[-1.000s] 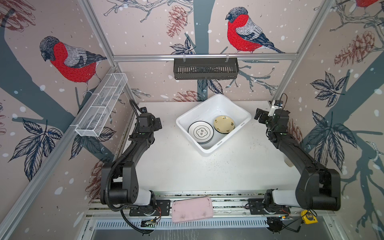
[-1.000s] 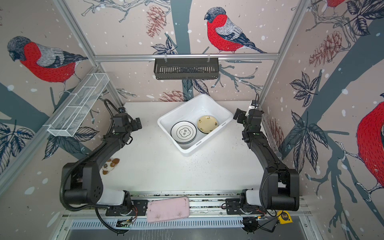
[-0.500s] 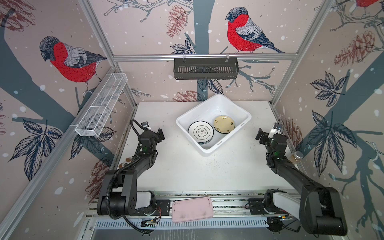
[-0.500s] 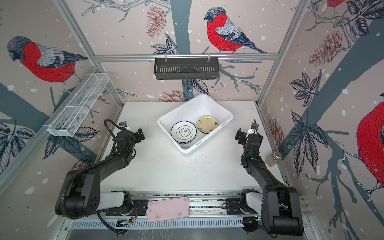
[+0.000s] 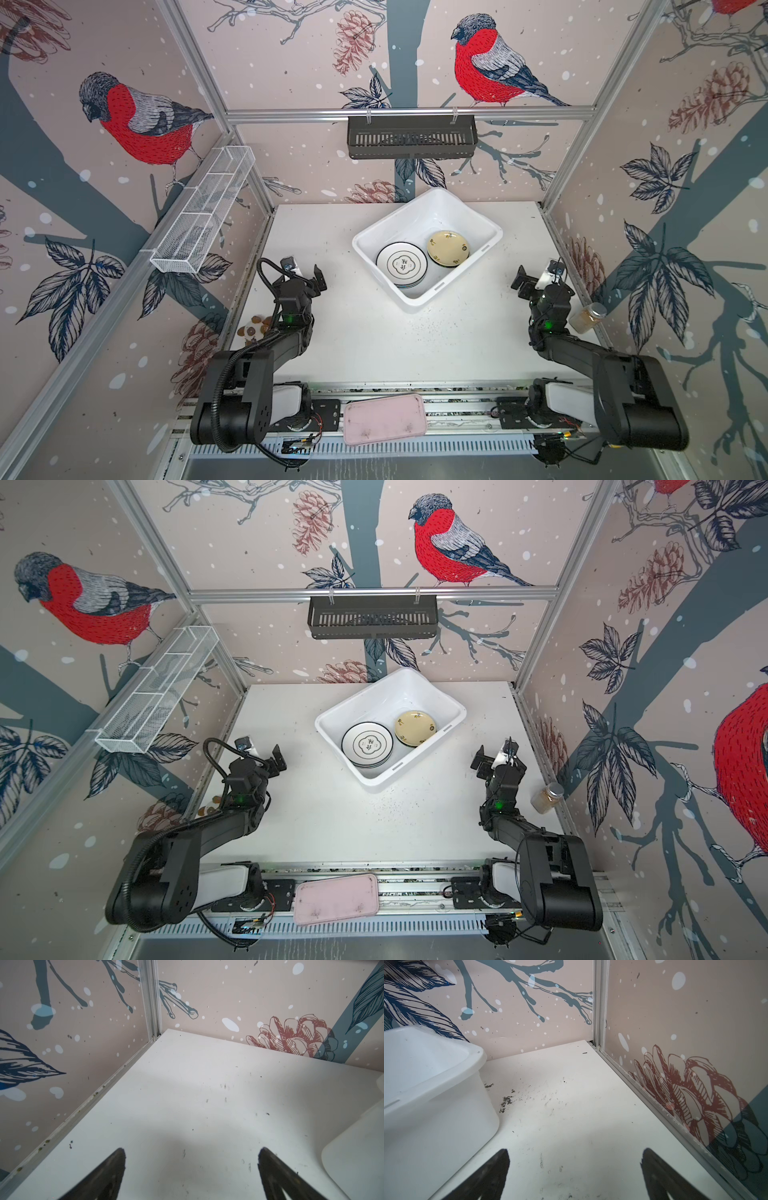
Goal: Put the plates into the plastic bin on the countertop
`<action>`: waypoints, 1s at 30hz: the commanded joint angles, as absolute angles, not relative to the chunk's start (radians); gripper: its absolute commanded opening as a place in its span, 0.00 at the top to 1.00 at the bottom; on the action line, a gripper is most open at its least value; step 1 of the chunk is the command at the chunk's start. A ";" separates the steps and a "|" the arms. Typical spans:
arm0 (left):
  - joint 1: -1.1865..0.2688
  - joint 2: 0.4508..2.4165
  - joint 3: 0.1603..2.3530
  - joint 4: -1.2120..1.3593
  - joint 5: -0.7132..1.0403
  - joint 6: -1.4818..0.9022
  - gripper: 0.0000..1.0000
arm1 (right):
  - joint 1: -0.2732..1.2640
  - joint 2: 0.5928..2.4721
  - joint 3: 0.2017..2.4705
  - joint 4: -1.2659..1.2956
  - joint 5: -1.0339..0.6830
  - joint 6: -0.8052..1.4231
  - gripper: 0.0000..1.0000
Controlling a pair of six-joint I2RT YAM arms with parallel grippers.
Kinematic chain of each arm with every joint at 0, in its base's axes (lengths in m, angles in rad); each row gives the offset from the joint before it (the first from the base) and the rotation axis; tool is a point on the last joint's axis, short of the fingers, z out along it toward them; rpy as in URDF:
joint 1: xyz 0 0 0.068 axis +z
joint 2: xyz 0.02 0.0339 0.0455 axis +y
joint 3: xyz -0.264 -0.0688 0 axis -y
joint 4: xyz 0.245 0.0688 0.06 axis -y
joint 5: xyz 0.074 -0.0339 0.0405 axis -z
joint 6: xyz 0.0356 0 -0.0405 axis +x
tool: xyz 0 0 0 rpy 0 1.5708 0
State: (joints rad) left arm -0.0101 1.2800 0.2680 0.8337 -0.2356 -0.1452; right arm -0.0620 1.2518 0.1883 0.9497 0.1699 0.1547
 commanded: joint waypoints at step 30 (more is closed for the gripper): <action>0.007 1.559 0.228 1.319 -0.003 -0.001 0.02 | -0.029 1.533 0.193 1.332 0.038 0.092 0.00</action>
